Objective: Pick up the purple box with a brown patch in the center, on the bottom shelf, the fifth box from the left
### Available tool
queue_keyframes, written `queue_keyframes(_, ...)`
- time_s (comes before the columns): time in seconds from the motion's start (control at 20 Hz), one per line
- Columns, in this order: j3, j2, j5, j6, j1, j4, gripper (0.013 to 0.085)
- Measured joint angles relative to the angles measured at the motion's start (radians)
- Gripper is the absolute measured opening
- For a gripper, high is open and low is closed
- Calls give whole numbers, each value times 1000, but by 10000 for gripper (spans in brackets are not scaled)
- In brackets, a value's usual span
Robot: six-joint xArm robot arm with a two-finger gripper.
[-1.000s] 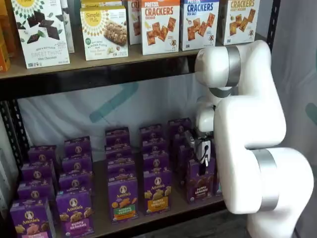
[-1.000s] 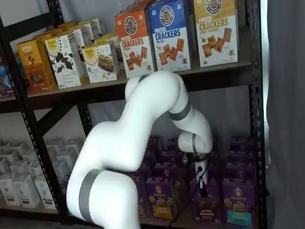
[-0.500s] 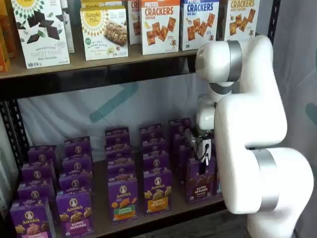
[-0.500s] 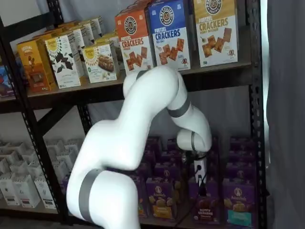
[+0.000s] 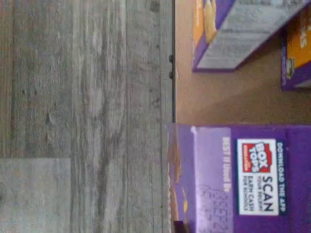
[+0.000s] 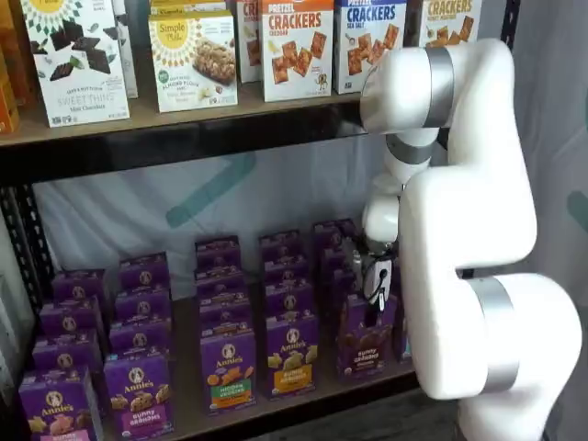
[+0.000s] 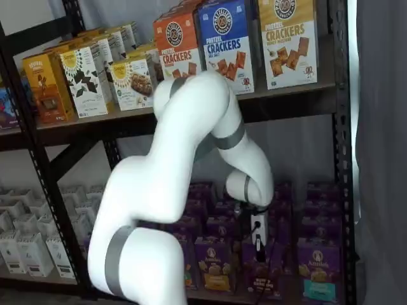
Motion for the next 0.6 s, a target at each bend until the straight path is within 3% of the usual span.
queue_keyframes(0.2,106,-62,-62,-9,31,39,330)
queue_keyframes(0.6,303,-204,-87,124,96,-36,330)
